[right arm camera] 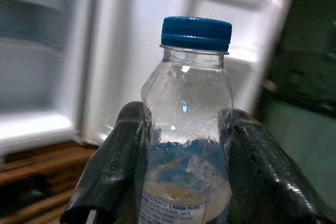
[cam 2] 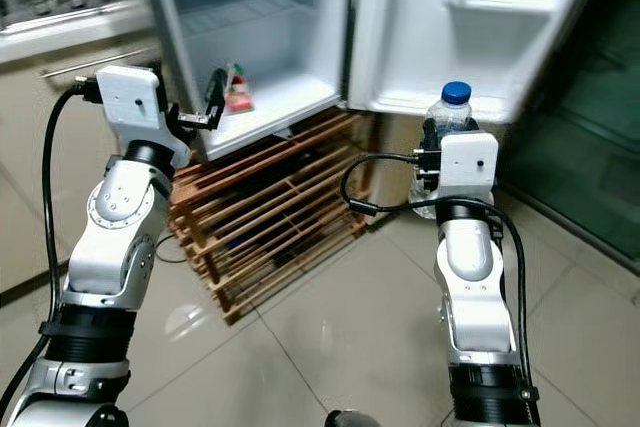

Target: Restocking fridge

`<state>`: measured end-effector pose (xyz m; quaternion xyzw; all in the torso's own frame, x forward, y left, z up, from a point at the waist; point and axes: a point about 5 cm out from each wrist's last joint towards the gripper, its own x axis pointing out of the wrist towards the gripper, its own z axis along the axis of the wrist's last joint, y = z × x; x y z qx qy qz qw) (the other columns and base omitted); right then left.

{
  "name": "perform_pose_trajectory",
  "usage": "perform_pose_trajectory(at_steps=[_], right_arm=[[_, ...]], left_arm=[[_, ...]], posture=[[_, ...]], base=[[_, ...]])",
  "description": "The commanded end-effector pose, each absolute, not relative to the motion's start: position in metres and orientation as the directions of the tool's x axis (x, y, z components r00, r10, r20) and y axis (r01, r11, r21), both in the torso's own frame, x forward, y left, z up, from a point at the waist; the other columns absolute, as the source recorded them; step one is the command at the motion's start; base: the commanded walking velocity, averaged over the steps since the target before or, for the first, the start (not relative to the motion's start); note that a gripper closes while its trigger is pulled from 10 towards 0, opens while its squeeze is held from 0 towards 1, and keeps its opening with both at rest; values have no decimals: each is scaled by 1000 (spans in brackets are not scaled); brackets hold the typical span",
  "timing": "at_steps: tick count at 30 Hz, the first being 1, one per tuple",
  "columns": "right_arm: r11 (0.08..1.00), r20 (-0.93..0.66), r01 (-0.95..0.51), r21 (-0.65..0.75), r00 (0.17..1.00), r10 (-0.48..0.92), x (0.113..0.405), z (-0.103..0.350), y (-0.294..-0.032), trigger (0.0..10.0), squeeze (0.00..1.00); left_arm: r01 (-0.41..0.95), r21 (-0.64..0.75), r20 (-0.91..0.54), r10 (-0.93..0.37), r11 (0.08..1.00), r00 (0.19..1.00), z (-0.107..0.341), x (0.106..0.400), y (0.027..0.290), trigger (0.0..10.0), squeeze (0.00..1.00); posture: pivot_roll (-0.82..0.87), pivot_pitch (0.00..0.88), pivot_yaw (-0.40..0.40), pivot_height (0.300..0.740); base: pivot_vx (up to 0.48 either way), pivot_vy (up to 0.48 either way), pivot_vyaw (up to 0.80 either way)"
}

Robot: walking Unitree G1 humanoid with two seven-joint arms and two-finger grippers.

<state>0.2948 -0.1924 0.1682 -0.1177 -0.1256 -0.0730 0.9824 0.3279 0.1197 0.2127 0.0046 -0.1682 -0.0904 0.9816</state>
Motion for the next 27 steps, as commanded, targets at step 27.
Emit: perform_pose_trajectory(at_steps=[27], right_arm=[[982, 165, 151, -111, 977, -132, 283, 132, -193, 10000, 0]], left_arm=[[361, -9, 27, -360, 933, 932, 136, 318, 116, 10000, 0]], posture=[[-115, 0, 20, 740]], base=[[461, 0, -55]])
